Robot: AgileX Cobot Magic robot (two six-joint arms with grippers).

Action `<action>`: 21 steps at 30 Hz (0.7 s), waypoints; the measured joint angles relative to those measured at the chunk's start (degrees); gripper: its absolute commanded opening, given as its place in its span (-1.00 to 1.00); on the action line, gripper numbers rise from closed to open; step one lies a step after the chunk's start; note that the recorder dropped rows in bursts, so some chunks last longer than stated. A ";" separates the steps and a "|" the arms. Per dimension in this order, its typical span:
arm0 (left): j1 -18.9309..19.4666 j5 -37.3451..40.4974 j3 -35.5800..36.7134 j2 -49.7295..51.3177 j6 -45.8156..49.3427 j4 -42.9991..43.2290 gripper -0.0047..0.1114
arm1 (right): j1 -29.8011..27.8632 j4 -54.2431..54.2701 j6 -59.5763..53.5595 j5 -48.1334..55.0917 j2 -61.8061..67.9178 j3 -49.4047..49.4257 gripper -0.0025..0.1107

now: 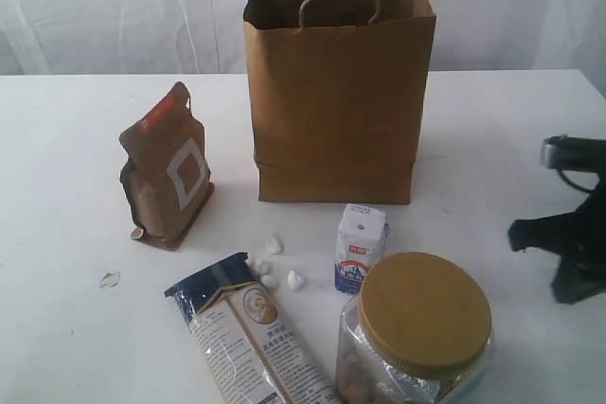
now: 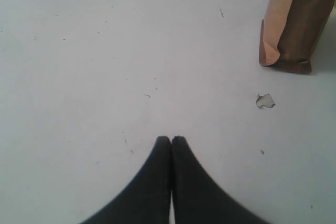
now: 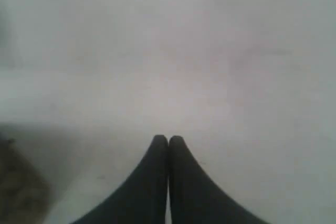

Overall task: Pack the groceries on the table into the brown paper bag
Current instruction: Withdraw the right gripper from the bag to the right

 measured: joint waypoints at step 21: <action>0.00 0.00 0.00 0.00 0.00 0.00 -0.92 | 2.84 10.88 -13.54 -17.20 -35.07 10.66 -0.96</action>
